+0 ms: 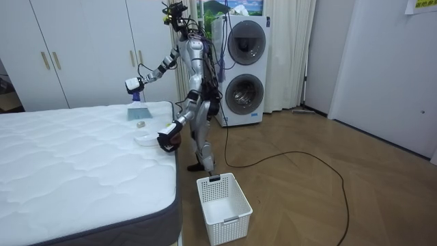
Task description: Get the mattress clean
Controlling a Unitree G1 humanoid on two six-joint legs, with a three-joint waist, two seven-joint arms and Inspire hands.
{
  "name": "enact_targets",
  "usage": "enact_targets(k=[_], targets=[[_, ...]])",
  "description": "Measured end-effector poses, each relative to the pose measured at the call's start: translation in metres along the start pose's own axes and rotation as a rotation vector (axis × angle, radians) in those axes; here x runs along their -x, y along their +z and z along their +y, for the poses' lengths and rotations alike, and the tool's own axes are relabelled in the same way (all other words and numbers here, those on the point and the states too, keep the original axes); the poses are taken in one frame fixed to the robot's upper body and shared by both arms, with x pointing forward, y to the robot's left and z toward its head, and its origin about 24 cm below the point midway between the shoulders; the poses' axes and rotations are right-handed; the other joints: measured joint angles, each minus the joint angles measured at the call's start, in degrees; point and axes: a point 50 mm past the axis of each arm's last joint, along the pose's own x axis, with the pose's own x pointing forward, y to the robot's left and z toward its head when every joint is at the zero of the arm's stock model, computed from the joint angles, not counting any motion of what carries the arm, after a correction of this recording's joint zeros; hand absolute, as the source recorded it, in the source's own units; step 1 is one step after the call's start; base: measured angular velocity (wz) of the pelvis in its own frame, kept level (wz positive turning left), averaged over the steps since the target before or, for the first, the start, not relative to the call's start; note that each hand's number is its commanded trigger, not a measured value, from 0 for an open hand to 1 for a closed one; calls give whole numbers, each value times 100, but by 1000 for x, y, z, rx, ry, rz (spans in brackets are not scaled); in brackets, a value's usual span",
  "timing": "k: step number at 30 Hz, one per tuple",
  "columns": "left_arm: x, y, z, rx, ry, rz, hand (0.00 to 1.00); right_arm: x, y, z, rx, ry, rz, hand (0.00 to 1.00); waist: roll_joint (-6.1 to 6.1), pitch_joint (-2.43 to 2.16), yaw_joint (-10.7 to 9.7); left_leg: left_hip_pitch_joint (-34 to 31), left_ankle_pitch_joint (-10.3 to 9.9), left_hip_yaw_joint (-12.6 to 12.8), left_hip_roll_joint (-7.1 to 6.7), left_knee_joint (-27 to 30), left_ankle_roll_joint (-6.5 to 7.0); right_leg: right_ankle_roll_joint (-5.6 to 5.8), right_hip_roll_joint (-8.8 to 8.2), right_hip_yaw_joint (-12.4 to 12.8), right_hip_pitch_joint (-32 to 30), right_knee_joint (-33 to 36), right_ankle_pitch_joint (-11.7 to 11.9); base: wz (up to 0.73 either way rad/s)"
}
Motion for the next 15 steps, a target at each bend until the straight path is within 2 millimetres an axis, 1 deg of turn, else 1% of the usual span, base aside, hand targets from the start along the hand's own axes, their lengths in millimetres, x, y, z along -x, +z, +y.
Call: enact_targets(k=[4, 7, 10, 12, 15], targets=[[0, 0, 0, -7, 2, -4, 100, -2, 5, -6, 13, -28, -21, 100, 10, 7, 4, 82, -3, 41, 4, -90, -5, 2, 5, 8, 54, -28, 2, 0], [0, 0, 0, -15, 6, -7, 100, -4, 12, -16, 4, -74, -43, 100, 13, 8, 7, 100, 0, 71, 4, -167, -9, -1, 20, 19, 48, -78, 31, -2], [1, -1, 0, -13, 2, -5, 100, -7, 23, -30, -13, -131, -75, 100, 16, 6, 4, 114, 18, 68, 3, -209, -26, -2, 25, 6, 59, -104, 32, 0], [1, 0, -1, -12, -3, -6, 100, -7, 33, -38, -37, -158, -97, 100, 33, 4, 14, 114, 23, 49, 14, -206, -32, -7, 58, -43, 122, -203, 52, 5], [1, 2, -1, -4, -7, -14, 100, -7, 39, -40, -49, -164, -107, 100, 42, 5, 37, 107, 23, 35, 23, -175, -33, -8, 49, -129, 142, -215, 53, 8]])
